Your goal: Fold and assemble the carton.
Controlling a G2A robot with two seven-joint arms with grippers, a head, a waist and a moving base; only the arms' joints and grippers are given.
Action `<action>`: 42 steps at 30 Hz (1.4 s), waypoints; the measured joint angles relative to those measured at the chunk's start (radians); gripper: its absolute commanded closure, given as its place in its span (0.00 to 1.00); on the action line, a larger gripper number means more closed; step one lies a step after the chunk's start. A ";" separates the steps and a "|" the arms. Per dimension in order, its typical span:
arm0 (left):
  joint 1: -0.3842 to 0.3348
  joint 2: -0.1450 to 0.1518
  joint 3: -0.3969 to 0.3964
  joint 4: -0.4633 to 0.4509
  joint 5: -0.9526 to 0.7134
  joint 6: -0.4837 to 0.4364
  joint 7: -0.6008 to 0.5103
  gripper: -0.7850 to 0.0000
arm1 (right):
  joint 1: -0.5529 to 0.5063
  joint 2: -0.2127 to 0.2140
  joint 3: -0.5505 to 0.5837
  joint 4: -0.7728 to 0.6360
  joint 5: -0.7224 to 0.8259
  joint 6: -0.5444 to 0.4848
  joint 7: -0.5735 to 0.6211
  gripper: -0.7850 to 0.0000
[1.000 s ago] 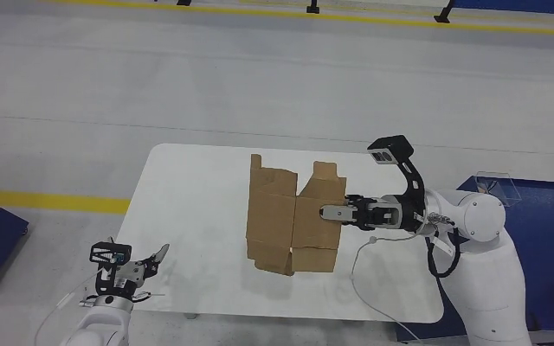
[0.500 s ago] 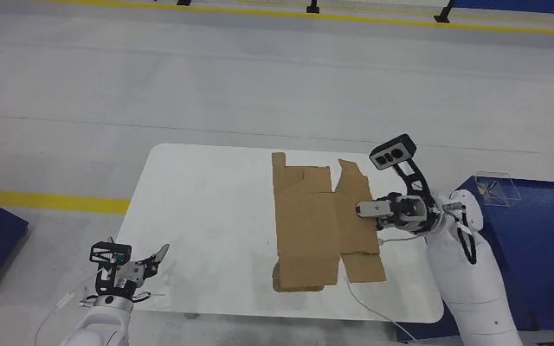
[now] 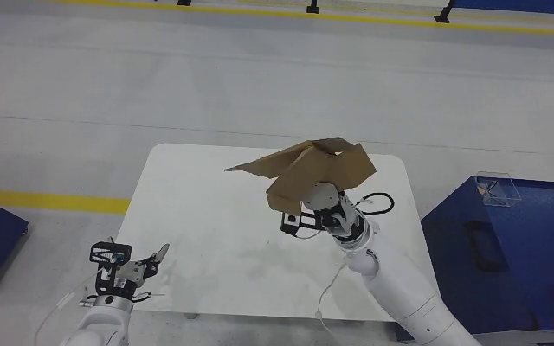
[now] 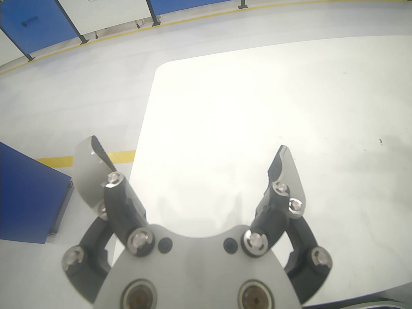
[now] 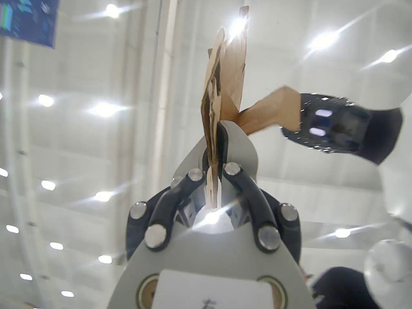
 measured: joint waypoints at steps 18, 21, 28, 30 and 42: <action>0.000 0.000 0.000 0.000 0.000 0.000 0.000 0.00 | 0.109 0.036 -0.158 0.067 0.659 0.062 -0.389 1.00; 0.000 0.000 0.000 0.000 0.000 0.000 0.000 0.00 | 0.113 0.044 -0.013 0.086 0.333 0.058 -0.196 1.00; 0.000 0.000 0.000 0.000 0.000 0.000 0.000 0.00 | 0.073 0.068 0.243 0.045 -0.552 -0.421 0.438 1.00; 0.000 0.000 0.000 0.000 0.000 0.000 0.000 0.00 | 0.073 0.081 0.311 0.059 -0.724 -0.589 0.540 1.00; 0.000 0.000 0.000 0.000 0.000 0.000 0.000 0.00 | -0.105 0.112 0.571 -0.128 -1.286 -1.373 0.534 1.00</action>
